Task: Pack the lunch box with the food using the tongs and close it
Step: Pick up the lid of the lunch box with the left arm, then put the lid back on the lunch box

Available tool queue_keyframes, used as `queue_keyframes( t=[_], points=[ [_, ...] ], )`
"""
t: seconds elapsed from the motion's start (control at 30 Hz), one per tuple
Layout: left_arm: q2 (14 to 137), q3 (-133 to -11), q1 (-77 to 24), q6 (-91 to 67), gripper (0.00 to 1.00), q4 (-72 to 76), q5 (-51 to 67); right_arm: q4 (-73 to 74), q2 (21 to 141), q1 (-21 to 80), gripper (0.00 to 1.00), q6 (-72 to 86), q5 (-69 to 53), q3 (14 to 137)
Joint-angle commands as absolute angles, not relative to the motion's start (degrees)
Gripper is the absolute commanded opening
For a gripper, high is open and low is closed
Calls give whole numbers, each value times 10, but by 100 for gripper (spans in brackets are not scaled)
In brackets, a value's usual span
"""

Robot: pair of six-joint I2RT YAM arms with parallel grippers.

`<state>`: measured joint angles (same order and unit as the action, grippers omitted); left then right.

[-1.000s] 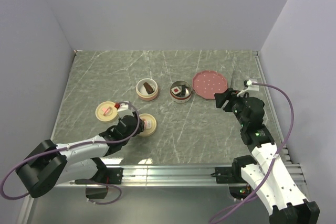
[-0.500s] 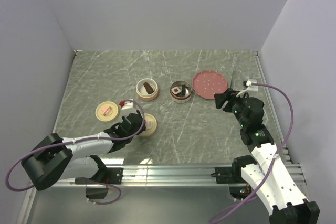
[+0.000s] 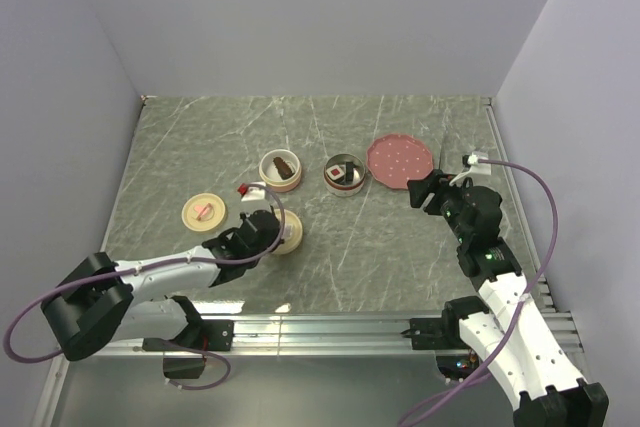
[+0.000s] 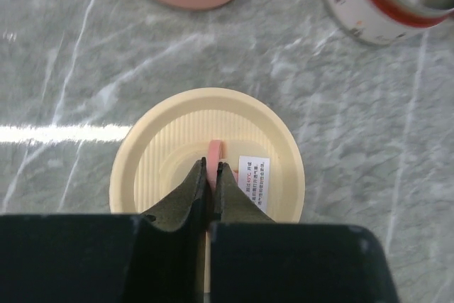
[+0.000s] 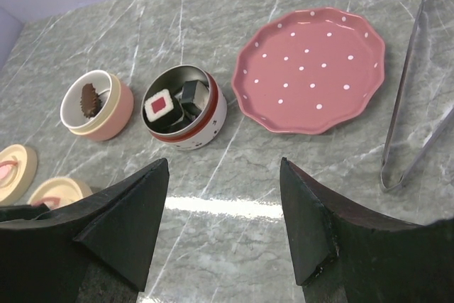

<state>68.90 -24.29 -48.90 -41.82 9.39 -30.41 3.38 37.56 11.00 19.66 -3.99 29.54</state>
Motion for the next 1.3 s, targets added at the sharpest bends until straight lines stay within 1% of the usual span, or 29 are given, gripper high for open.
queue_keyframes(
  t=[0.0, 0.13, 0.2, 0.3, 0.4, 0.5, 0.53, 0.6, 0.63, 0.8, 0.87, 0.97, 1.27],
  points=[
    [674, -305, -496, -354, 0, 99, -315, 11, 367, 113, 71, 192, -44, 291],
    [707, -379, -508, -308, 0, 89, -315, 11, 364, 113, 71, 192, -44, 291],
    [714, -395, -513, -295, 0, 100, -323, 10, 361, 114, 71, 192, -42, 291],
    [729, -422, -514, -267, 0, 132, -305, 8, 359, 114, 71, 193, -43, 288],
    [769, -468, -514, -242, 0, 143, -299, 6, 359, 114, 71, 193, -45, 288],
    [836, -532, -507, -211, 0, 144, -281, 3, 359, 114, 71, 195, -47, 287],
    [870, -577, -503, -209, 0, 135, -259, 3, 359, 114, 71, 193, -47, 287],
    [897, -612, -483, -207, 0, 134, -223, 3, 361, 115, 71, 194, -46, 286],
    [921, -636, -473, -209, 0, 142, -171, 4, 359, 116, 71, 194, -46, 285],
    [971, -697, -429, -212, 0, 136, -85, 7, 349, 115, 71, 194, -44, 283],
    [999, -728, -410, -217, 0, 113, -37, 7, 345, 115, 71, 195, -45, 282],
    [1041, -774, -399, -217, 0, 88, -23, 6, 348, 117, 71, 195, -46, 283],
    [1115, -840, -387, -248, 0, 40, 47, 6, 346, 117, 71, 195, -43, 280]
  ],
)
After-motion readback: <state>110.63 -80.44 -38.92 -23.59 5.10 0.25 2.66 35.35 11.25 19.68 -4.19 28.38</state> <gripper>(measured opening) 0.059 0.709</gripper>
